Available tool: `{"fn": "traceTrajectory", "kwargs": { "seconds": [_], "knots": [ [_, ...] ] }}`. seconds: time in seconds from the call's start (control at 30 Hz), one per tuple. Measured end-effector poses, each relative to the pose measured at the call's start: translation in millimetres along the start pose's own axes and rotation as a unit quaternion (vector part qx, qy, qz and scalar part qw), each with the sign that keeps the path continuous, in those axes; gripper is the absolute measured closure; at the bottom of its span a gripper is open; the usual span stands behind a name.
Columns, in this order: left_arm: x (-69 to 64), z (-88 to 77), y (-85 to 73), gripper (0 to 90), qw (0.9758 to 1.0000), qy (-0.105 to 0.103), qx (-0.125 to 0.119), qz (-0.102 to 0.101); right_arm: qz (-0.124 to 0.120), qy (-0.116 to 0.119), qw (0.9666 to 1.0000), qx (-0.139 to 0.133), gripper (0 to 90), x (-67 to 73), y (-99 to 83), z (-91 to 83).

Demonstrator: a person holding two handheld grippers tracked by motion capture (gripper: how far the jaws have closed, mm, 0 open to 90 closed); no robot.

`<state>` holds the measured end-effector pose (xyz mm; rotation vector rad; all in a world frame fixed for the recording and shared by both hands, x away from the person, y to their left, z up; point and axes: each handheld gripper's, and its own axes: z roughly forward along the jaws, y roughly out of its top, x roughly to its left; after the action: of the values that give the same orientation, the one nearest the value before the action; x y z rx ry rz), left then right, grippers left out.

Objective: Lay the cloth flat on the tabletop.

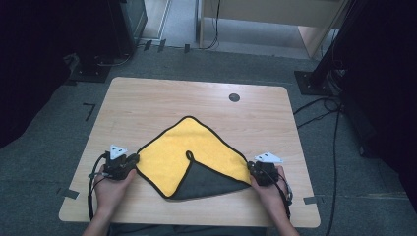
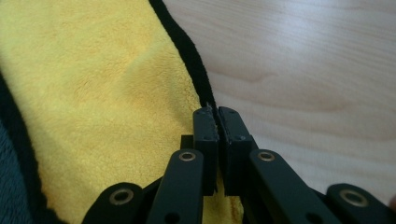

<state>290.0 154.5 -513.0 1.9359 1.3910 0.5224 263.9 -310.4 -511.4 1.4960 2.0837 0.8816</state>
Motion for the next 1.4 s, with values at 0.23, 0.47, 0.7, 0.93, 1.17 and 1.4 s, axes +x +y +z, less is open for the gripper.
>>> {"fn": "traceTrajectory", "kwargs": {
  "seconds": [0.23,0.47,0.7,0.93,1.17,1.4],
  "knots": [
    [-5.5,-9.9,-8.4,81.8,0.9999,-0.001,0.007,0.009,-0.014,-0.032,0.9993,0.012,88.4,-6.4,39.1,36.0],
    [-20.3,-18.3,-18.5,82.1,0.9991,-0.033,0.009,0.024,-0.022,-0.057,0.9980,0.012,88.6,-6.7,84.4,81.3],
    [-44.6,-24.3,-28.1,82.1,0.9940,-0.087,0.010,0.066,-0.010,-0.076,0.9969,0.019,88.7,-13.1,119.1,114.3],
    [-28.4,-23.3,-24.8,59.9,0.9929,-0.117,-0.007,0.022,0.005,-0.097,0.9952,-0.012,71.8,-10.7,123.5,107.8],
    [-11.4,-11.7,-4.2,48.2,0.9969,-0.072,-0.027,-0.014,-0.059,0.041,0.9954,-0.062,68.2,48.9,109.8,61.2],
    [-9.4,7.1,7.7,47.3,0.9986,-0.043,-0.027,-0.015,-0.103,0.145,0.9828,-0.048,66.9,109.5,103.8,68.6]
  ]
}}
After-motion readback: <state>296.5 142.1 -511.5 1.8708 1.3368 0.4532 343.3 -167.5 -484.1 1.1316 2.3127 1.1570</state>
